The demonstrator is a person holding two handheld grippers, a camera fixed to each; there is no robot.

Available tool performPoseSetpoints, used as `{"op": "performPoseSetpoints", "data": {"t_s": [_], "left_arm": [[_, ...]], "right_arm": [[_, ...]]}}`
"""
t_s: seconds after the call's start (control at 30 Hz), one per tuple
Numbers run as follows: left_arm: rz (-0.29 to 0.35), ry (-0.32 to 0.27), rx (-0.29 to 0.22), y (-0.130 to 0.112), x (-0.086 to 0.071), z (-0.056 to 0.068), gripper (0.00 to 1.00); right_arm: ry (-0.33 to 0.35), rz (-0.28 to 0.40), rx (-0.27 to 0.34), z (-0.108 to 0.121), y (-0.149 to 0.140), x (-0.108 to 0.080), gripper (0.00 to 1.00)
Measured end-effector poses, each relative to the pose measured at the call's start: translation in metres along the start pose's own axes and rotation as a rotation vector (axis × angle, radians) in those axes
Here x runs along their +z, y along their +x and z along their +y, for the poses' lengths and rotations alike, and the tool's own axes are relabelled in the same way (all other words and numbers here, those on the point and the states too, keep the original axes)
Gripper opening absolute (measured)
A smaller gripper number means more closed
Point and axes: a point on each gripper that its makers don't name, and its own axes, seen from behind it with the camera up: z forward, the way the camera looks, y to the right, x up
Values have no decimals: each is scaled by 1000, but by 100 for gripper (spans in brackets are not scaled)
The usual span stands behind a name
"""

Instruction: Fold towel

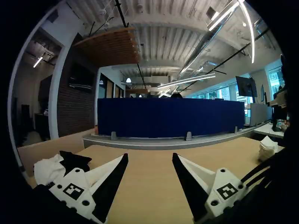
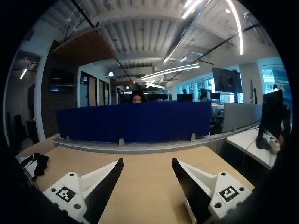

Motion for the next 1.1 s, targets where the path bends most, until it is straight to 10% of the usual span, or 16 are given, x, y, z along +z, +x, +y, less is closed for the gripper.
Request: {"op": "performPoseSetpoints", "data": {"t_s": [1.1], "left_arm": [[14,10,20,-53,7,-7,87]], "right_arm": [[11,32,49,3,-22,16,100]]}}
